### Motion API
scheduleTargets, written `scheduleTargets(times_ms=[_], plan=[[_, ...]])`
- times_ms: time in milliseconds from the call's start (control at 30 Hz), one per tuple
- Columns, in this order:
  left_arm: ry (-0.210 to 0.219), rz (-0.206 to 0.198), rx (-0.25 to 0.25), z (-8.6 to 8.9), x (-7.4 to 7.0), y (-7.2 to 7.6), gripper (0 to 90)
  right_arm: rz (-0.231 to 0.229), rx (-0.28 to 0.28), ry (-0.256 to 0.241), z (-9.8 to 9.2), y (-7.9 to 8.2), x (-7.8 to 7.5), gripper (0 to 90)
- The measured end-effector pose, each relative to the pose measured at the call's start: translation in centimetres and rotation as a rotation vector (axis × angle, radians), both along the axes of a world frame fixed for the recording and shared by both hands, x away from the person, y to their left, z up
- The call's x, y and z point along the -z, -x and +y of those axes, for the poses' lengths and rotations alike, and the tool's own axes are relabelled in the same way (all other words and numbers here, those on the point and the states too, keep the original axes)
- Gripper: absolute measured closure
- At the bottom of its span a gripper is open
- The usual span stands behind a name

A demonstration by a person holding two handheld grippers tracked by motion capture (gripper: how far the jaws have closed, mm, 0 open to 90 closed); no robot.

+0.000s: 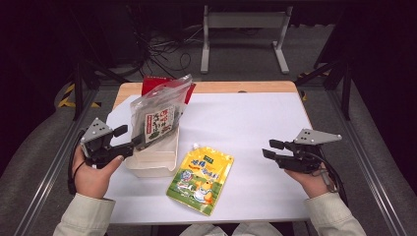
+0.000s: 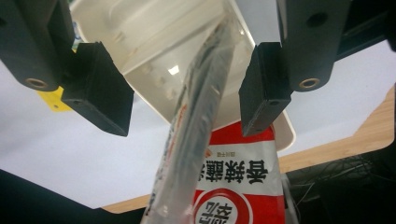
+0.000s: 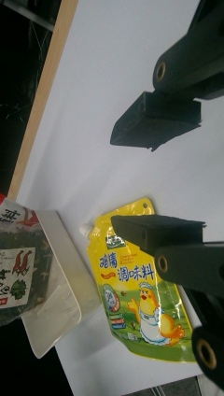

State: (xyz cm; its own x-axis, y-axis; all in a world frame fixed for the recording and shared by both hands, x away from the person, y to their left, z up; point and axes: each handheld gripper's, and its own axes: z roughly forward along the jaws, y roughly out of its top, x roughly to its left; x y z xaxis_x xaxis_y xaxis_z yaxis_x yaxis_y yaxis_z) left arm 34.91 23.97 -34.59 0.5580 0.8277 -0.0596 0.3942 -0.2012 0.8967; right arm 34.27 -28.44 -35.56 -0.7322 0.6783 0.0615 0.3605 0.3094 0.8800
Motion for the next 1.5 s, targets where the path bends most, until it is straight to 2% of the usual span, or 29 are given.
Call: scheduleTargets(times_ms=[100, 167, 200, 233, 400, 533, 667, 800, 867, 933, 1167, 1500], plan=[[0.004, -0.004, 0.01, 0.0, 0.2, 0.6, 34.2, 0.006, -0.004, 0.0, 0.2, -0.1, 0.1, 50.8], [-0.002, 0.016, 0.052, -0.2, 0.5, 1.2, 32.9, 0.018, -0.017, 0.005, 0.5, -0.3, 0.3, 51.0], [-0.002, 0.016, 0.052, -0.2, 0.5, 1.2, 32.9, 0.018, -0.017, 0.005, 0.5, -0.3, 0.3, 51.0], [0.001, 0.033, 0.076, -0.3, 0.6, 1.6, 32.9, 0.019, -0.026, 0.012, 0.8, -0.4, 0.5, 50.8], [0.018, 0.051, 0.104, -0.7, 0.8, 2.4, 32.3, 0.027, -0.038, 0.026, 1.4, -0.7, 0.7, 48.6], [-0.017, 0.073, 0.148, -1.3, 1.1, 3.2, 32.3, 0.04, -0.056, 0.036, 2.1, -1.2, 1.1, 47.7], [-0.015, 0.09, 0.173, -1.6, 1.6, 3.8, 32.4, 0.061, -0.069, 0.045, 2.8, -1.9, 1.5, 47.6], [-0.031, 0.118, 0.196, -2.0, 2.0, 4.1, 32.4, 0.085, -0.083, 0.062, 3.5, -2.6, 1.9, 47.6], [-0.018, 0.132, 0.202, -2.1, 2.1, 4.3, 35.8, 0.097, -0.09, 0.068, 3.9, -2.9, 2.1, 48.3], [-0.009, 0.144, 0.229, -2.1, 2.4, 4.4, 37.8, 0.107, -0.099, 0.072, 4.3, -3.2, 2.3, 49.0], [-0.028, 0.176, 0.249, -2.6, 3.5, 4.9, 39.8, 0.159, -0.118, 0.094, 5.7, -4.7, 3.1, 49.9], [-0.052, 0.219, 0.28, -3.4, 4.7, 5.1, 40.0, 0.24, -0.123, 0.129, 7.5, -6.7, 5.1, 48.5]])
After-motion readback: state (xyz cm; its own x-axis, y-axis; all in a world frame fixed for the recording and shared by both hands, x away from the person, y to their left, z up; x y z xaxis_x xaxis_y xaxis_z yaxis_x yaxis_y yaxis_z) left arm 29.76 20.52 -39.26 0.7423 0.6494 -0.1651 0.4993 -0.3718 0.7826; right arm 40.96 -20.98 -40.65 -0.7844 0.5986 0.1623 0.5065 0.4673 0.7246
